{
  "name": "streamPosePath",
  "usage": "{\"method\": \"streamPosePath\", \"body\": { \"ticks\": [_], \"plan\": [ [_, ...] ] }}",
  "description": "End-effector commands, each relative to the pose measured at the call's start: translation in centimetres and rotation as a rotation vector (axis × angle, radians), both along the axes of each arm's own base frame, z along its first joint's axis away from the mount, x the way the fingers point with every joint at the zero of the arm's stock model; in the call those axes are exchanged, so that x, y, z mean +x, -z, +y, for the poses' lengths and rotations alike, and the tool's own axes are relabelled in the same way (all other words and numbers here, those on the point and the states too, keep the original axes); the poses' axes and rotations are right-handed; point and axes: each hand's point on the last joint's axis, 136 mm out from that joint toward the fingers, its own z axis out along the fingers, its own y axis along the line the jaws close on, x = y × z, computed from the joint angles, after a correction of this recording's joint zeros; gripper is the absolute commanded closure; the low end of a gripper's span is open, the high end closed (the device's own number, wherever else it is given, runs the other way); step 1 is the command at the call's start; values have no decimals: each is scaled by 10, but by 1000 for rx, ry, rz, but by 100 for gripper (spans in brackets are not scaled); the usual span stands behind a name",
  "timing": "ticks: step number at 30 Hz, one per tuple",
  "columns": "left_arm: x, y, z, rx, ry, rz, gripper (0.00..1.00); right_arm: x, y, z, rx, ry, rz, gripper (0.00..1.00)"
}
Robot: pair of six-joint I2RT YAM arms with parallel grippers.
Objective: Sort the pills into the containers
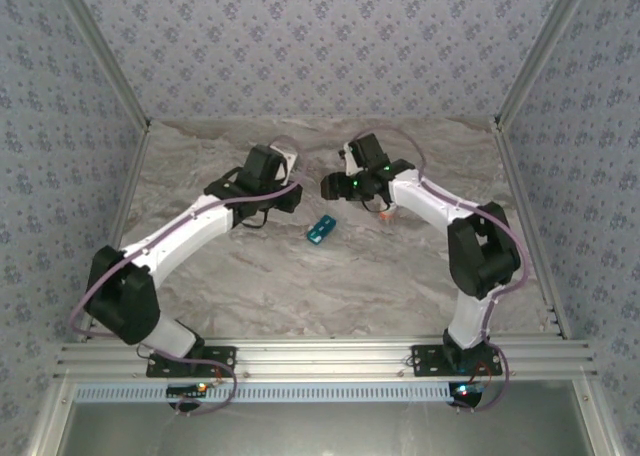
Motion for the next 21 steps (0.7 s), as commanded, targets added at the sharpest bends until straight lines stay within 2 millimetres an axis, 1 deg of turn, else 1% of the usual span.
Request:
{"method": "streamPosePath", "body": {
  "ticks": [1, 4, 9, 12, 15, 21],
  "plan": [
    [7, -9, 7, -19, -23, -32, 79, 0, -21, -5, 26, 16, -1, 32],
    [1, 5, -6, -37, 19, 38, 79, -1, -7, -9, -2, 20, 14, 32],
    [-17, 51, -29, 9, 78, 156, 78, -16, 41, -17, -60, 6, 96, 33],
    [-27, 73, -39, 49, 105, 205, 78, -21, 63, -20, -93, -4, 124, 33],
    [-33, 92, -44, 77, 114, 248, 79, -25, 77, -19, -106, -18, 148, 33],
    [-43, 118, -49, 119, 123, 300, 79, -29, 93, -13, -121, -37, 176, 34]
  ]
}}
